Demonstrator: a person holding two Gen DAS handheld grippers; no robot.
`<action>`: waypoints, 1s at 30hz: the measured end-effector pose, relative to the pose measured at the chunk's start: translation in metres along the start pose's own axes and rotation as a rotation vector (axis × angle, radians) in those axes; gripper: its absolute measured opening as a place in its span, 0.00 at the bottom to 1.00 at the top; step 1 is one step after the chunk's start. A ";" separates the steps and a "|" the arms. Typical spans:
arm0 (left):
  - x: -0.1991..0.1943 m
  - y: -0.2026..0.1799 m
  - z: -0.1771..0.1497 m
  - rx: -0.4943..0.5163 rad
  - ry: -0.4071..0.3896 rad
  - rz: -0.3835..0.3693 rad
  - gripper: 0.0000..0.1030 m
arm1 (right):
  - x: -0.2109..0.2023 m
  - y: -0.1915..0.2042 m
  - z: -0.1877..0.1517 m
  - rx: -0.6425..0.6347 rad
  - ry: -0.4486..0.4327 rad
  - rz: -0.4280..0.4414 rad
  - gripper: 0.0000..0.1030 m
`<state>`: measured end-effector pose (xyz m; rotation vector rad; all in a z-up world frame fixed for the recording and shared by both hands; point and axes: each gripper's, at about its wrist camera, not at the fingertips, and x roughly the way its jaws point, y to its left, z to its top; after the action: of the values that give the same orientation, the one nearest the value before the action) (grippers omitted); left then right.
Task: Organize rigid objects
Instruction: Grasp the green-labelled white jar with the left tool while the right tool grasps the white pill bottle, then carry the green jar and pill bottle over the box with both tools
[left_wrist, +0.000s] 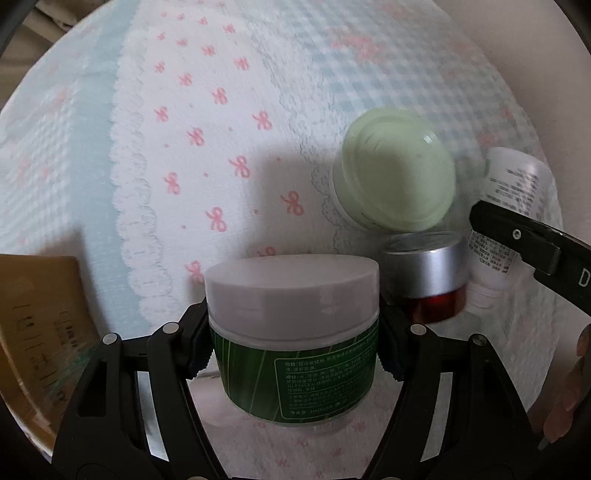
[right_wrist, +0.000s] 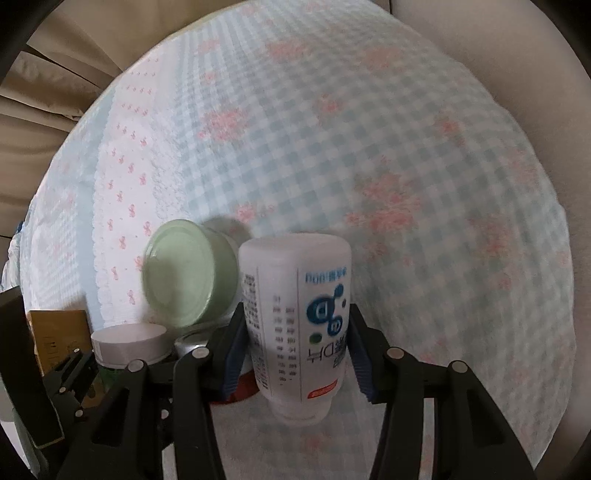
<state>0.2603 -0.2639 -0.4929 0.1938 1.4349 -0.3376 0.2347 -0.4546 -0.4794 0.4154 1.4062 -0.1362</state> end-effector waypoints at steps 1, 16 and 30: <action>-0.007 0.001 -0.001 -0.001 -0.013 -0.001 0.66 | -0.006 0.001 -0.001 0.001 -0.009 -0.001 0.45; -0.209 0.029 -0.044 -0.106 -0.305 -0.016 0.66 | -0.174 0.045 -0.030 -0.054 -0.217 0.053 0.45; -0.341 0.147 -0.130 -0.244 -0.456 0.072 0.66 | -0.278 0.160 -0.074 -0.245 -0.284 0.194 0.45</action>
<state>0.1547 -0.0454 -0.1834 -0.0310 1.0027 -0.1326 0.1722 -0.3225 -0.1848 0.3130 1.0803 0.1304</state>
